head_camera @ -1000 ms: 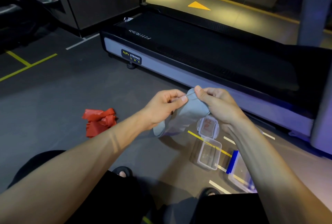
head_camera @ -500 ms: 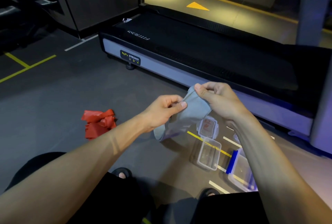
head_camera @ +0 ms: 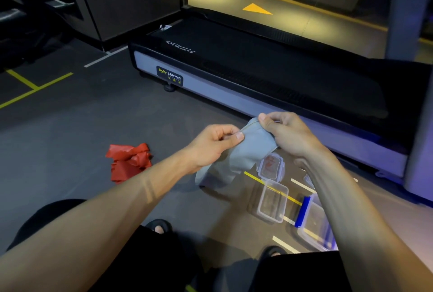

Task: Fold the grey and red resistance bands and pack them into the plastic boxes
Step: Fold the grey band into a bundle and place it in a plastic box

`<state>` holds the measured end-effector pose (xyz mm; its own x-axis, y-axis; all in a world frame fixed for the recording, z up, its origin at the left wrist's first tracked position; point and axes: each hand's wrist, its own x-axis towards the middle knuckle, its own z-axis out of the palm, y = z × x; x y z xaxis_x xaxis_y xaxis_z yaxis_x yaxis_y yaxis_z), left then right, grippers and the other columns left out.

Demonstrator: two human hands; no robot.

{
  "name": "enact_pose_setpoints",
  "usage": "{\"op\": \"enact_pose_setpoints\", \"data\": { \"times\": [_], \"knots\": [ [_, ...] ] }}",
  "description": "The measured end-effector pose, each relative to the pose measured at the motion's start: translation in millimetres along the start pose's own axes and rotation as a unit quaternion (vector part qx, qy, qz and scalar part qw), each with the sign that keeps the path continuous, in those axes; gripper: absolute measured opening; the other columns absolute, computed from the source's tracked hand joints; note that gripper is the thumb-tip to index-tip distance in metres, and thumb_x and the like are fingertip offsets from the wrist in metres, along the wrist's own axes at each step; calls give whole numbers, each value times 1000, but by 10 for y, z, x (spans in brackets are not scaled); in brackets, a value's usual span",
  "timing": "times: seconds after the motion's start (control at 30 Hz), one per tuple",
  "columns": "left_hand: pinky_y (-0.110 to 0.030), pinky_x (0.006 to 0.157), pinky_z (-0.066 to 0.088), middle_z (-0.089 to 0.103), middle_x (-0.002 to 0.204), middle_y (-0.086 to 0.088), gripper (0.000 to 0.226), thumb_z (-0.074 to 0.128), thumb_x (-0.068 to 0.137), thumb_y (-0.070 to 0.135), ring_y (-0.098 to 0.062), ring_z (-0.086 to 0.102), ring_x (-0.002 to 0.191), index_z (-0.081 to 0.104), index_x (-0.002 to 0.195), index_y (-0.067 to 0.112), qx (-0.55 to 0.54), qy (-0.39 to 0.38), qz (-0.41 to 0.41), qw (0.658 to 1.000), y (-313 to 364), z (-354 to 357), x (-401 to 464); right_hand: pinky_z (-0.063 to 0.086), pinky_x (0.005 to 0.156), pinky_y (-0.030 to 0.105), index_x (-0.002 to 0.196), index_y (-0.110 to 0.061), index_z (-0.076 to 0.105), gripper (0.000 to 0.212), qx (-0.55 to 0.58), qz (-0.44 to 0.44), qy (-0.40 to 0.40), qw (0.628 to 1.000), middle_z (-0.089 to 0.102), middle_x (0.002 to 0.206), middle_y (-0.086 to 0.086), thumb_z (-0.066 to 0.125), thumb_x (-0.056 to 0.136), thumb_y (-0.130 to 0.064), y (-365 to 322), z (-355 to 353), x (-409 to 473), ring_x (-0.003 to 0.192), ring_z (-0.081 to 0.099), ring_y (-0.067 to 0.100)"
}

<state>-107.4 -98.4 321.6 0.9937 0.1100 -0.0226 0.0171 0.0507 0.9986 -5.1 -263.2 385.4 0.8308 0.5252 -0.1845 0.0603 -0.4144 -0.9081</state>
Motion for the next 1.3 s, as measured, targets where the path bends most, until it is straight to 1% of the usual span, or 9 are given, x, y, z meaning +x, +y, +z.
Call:
{"op": "enact_pose_setpoints", "data": {
  "times": [0.17, 0.3, 0.47, 0.63, 0.83, 0.93, 1.07, 1.2, 1.3],
  "knots": [
    [-40, 66, 20, 45, 85, -10, 25, 64, 94, 45, -28, 34, 79, 68, 83, 23, 12, -6, -9, 1000, 18, -17, -12, 55, 82, 50, 94, -9, 74, 31, 7, 10, -7, 1000, 75, 97, 23, 61, 102, -37, 31, -5, 1, 81, 68, 27],
    [-47, 62, 13, 38, 76, -9, 26, 58, 102, 33, -28, 26, 69, 63, 80, 21, 55, -3, -18, 998, 14, -6, -15, 55, 83, 47, 98, -9, 73, 30, 14, 13, -22, 1000, 74, 102, 26, 59, 103, -35, 12, 19, -18, 83, 69, 28],
    [-30, 52, 18, 34, 69, -7, 31, 57, 105, 26, -20, 24, 60, 61, 75, 22, 65, 16, -10, 998, 39, 9, -7, 51, 77, 44, 100, -3, 72, 35, 24, 19, -24, 999, 72, 100, 30, 57, 104, -34, 30, 41, -6, 81, 66, 31],
    [-29, 52, 21, 37, 71, -10, 23, 59, 103, 25, -23, 24, 62, 65, 82, 19, 68, 34, -8, 997, 23, 29, 4, 48, 73, 41, 93, -11, 72, 30, 17, 24, -25, 999, 70, 83, 14, 53, 106, -29, 55, 100, 0, 78, 62, 26],
    [-29, 55, 23, 42, 66, -11, 13, 65, 97, 27, -25, 27, 65, 68, 84, 23, 48, 45, 21, 998, 28, 41, 14, 46, 74, 39, 97, -15, 72, 28, 0, 22, -22, 1000, 69, 86, 10, 52, 106, -32, 77, 127, -20, 80, 58, 23],
    [-22, 51, 24, 42, 56, 1, 15, 66, 99, 24, -16, 30, 54, 67, 86, 15, 63, 61, 32, 996, 14, 37, 42, 50, 77, 35, 99, -17, 72, 26, -1, 8, -39, 999, 73, 92, 6, 63, 99, -41, 34, 119, -69, 82, 64, 16],
    [-14, 46, 23, 39, 50, 14, 15, 62, 101, 17, -1, 26, 46, 64, 87, 11, 73, 63, 35, 995, 22, 37, 56, 50, 81, 30, 105, -11, 72, 17, 41, -3, -38, 998, 73, 90, 7, 75, 92, -22, 27, 129, -98, 84, 65, 14],
    [-28, 59, 35, 51, 69, -9, 23, 64, 98, 28, -19, 43, 65, 64, 93, 6, 30, 17, 21, 999, 29, 53, 22, 50, 77, 31, 94, -15, 75, 4, 90, -2, -17, 996, 69, 76, -1, 74, 94, -19, -1, 89, -93, 78, 62, 16],
    [-34, 63, 39, 61, 80, -15, 15, 64, 97, 27, -25, 50, 75, 67, 89, 15, 2, 3, 9, 1000, 38, 51, 4, 53, 75, 27, 94, -16, 76, 6, 96, -5, -8, 995, 72, 75, -4, 72, 95, -20, -15, 48, -96, 74, 66, 12]
  ]
}}
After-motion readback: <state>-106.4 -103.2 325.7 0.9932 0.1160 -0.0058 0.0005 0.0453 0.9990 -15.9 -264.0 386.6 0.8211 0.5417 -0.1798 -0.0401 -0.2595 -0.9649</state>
